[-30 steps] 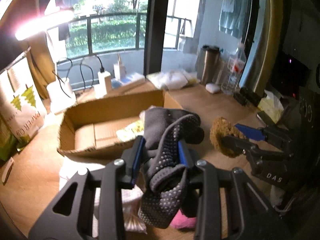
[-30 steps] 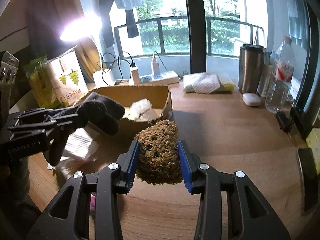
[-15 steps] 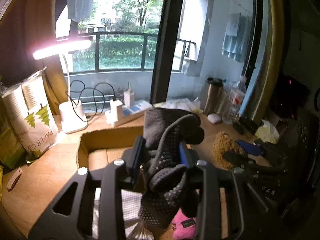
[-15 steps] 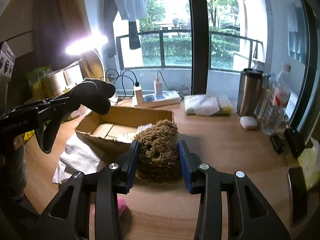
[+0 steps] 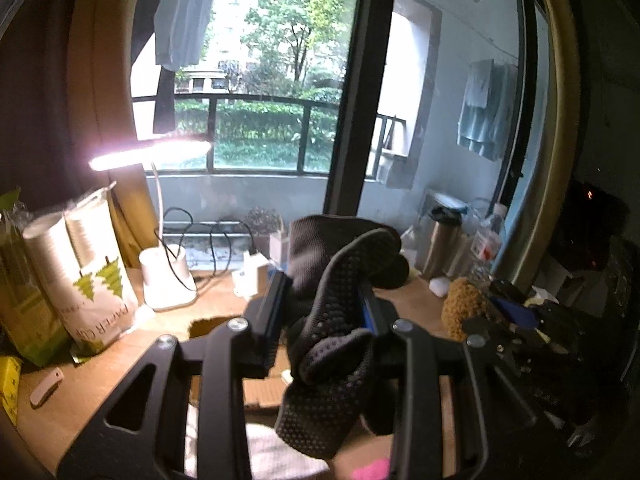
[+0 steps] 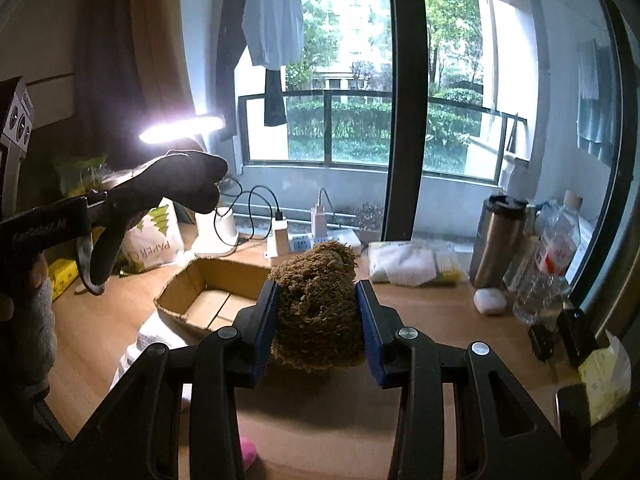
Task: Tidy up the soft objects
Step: 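Lift glove and teddy over the box and release both into it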
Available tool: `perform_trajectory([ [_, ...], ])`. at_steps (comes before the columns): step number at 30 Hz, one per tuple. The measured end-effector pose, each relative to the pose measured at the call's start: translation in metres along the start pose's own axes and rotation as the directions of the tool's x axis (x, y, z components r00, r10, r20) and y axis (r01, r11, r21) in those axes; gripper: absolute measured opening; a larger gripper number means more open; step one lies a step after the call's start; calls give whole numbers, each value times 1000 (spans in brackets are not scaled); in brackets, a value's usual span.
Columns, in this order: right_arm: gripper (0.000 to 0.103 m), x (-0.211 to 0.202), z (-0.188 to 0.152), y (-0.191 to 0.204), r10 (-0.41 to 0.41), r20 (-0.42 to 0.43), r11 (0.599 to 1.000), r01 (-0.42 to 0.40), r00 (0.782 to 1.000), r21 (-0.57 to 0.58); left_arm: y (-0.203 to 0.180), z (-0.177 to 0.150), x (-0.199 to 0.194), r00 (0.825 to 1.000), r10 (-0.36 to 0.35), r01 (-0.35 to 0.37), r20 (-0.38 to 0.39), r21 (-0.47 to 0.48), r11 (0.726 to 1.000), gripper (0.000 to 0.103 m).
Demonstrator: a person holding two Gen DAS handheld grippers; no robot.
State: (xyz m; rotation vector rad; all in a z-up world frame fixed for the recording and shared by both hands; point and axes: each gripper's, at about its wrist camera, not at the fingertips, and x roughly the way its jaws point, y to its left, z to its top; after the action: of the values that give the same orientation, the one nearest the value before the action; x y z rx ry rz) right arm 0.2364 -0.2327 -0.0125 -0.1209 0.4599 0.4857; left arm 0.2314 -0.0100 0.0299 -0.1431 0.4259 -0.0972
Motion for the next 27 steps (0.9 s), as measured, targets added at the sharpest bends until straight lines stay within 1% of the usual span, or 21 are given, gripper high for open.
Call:
perform_trajectory([
  [6, 41, 10, 15, -6, -4, 18, 1000, 4, 1000, -5, 12, 16, 11, 999, 31, -31, 27, 0, 1000, 34],
  [10, 41, 21, 24, -12, -6, 25, 1000, 6, 1000, -2, 17, 18, 23, 999, 41, -41, 21, -9, 999, 34],
  [18, 41, 56, 31, -18, 7, 5, 1000, -7, 1000, 7, 28, 11, 63, 998, 52, -53, -43, -30, 998, 34],
  [23, 41, 85, 27, -20, 21, -35, 1000, -21, 999, 12, 30, 0, 89, 994, 48, -52, -93, -35, 998, 34],
  [27, 41, 106, 21, -23, 34, -74, 999, -33, 997, 21, 29, -12, 113, 988, 43, -48, -146, -28, 998, 34],
])
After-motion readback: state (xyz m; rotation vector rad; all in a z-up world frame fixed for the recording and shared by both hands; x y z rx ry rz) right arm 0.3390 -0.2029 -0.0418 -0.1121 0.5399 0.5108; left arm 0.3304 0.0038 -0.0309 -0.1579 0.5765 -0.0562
